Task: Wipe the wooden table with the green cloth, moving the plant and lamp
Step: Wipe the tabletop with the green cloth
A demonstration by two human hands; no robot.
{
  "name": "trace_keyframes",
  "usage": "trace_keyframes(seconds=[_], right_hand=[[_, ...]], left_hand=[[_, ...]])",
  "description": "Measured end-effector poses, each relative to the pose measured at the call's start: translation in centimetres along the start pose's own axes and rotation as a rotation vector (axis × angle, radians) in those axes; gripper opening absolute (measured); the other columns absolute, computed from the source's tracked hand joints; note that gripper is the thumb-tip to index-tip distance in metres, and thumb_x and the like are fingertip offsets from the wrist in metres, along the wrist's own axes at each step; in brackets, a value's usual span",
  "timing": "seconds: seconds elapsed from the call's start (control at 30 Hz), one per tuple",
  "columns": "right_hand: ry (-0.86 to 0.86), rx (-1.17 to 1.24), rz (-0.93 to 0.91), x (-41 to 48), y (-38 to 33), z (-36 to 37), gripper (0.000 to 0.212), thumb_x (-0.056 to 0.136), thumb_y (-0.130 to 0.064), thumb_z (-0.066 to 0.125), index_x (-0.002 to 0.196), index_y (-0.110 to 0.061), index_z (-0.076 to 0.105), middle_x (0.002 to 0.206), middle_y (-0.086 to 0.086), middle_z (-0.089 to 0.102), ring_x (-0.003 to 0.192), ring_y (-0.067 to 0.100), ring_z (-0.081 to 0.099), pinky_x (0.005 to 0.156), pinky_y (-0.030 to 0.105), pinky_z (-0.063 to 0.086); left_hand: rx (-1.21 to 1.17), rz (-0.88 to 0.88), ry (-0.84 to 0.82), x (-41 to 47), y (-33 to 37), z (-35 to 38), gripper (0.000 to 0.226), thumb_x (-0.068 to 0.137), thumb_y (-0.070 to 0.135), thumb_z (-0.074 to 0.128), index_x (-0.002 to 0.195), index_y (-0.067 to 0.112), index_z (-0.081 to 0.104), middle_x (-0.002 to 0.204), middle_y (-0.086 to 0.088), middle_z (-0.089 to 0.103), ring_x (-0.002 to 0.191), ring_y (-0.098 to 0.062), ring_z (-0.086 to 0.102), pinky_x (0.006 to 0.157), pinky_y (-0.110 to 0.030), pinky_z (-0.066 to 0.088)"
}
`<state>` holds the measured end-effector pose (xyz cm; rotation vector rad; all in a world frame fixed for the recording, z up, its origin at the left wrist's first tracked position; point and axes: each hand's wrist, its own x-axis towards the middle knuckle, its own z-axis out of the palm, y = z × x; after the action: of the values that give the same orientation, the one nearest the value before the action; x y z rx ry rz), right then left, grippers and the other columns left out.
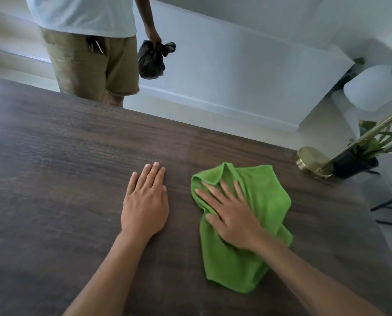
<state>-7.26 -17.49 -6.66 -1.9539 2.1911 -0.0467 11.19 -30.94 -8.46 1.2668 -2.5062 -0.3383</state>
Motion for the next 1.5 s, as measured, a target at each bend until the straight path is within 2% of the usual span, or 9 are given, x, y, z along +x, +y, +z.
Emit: trace_keyframes(seconds=[0.17,0.33,0.47,0.6,0.7,0.93,1.03,1.27,1.5], right_hand=[[-0.057,0.070,0.321,3.0,6.5,-2.4,0.069,0.081,-0.062,0.029,0.147,-0.049,0.015,0.164,-0.015,0.001,0.148,0.042,0.008,0.113,0.066,-0.011],[-0.009,0.048,0.427,16.7,6.3,-3.1,0.065,0.092,-0.070,0.015,0.152,-0.047,0.005,0.164,-0.014,-0.004,0.149,0.039,-0.005,0.110,0.072,-0.010],[-0.023,-0.051,0.215,15.1,0.5,-1.3,0.066,0.091,-0.072,0.003,0.152,-0.048,-0.006,0.162,-0.016,-0.012,0.149,0.035,-0.013,0.113,0.070,-0.008],[0.015,-0.071,-0.123,0.9,-5.6,0.9,0.061,0.096,-0.063,0.013,0.152,-0.048,-0.004,0.163,-0.018,-0.008,0.150,0.028,-0.016,0.116,0.061,-0.012],[-0.026,-0.026,-0.187,-7.4,-5.8,1.9,0.060,0.096,-0.061,0.022,0.153,-0.047,0.006,0.163,-0.019,-0.001,0.150,0.023,-0.017,0.118,0.056,-0.013],[0.002,0.013,0.363,8.2,0.5,-1.4,0.068,0.092,-0.062,0.017,0.154,-0.035,0.009,0.165,-0.007,-0.001,0.149,0.040,-0.001,0.111,0.074,-0.002],[-0.009,-0.061,0.258,10.3,-3.9,-0.5,0.070,0.090,-0.065,0.005,0.155,-0.039,-0.003,0.164,-0.009,-0.009,0.149,0.039,-0.010,0.112,0.072,-0.003],[0.003,-0.069,-0.148,-6.5,-9.7,2.6,0.074,0.094,-0.066,0.020,0.157,-0.031,0.002,0.165,-0.009,-0.007,0.151,0.019,-0.016,0.120,0.052,-0.009],[-0.004,-0.040,0.341,8.1,-2.1,-0.5,0.078,0.084,-0.081,0.008,0.153,-0.046,0.000,0.164,-0.009,-0.008,0.149,0.037,-0.011,0.112,0.071,-0.007]], left_hand=[[0.024,0.020,-0.014,-2.2,-1.1,-0.6,0.062,0.097,0.041,0.010,0.152,0.019,0.028,0.160,0.005,0.019,0.149,-0.010,0.007,0.122,-0.037,0.002],[0.037,0.018,0.025,-4.4,-2.0,-1.1,0.057,0.098,0.037,0.020,0.148,0.017,0.039,0.156,0.002,0.032,0.147,-0.012,0.020,0.119,-0.036,0.008],[0.000,-0.013,0.049,-5.2,-2.3,-1.4,0.053,0.096,0.030,0.029,0.143,0.012,0.046,0.153,-0.002,0.039,0.145,-0.015,0.028,0.119,-0.035,0.012],[-0.013,-0.029,0.059,-5.1,-2.2,-1.4,0.052,0.095,0.025,0.030,0.142,0.010,0.047,0.152,-0.005,0.040,0.144,-0.016,0.030,0.120,-0.035,0.013],[-0.019,-0.031,0.061,-5.4,-2.3,-1.7,0.054,0.095,0.026,0.026,0.142,0.011,0.047,0.152,-0.004,0.039,0.144,-0.017,0.029,0.120,-0.034,0.011],[-0.010,-0.021,0.039,-8.0,-3.4,-2.5,0.051,0.098,0.029,0.027,0.145,0.017,0.044,0.155,0.002,0.035,0.146,-0.013,0.022,0.121,-0.036,0.011],[0.006,-0.055,0.047,-8.3,-4.6,-3.1,0.051,0.099,0.033,0.026,0.145,0.024,0.043,0.155,0.005,0.034,0.147,-0.013,0.020,0.121,-0.039,0.013],[0.046,-0.034,0.006,-8.6,-5.8,-3.6,0.056,0.098,0.038,0.021,0.149,0.023,0.037,0.158,0.005,0.029,0.148,-0.013,0.017,0.122,-0.039,0.009],[0.058,-0.030,0.002,-11.5,-6.0,-4.0,0.056,0.099,0.040,0.019,0.151,0.022,0.032,0.159,0.006,0.024,0.149,-0.011,0.012,0.122,-0.038,0.006]])
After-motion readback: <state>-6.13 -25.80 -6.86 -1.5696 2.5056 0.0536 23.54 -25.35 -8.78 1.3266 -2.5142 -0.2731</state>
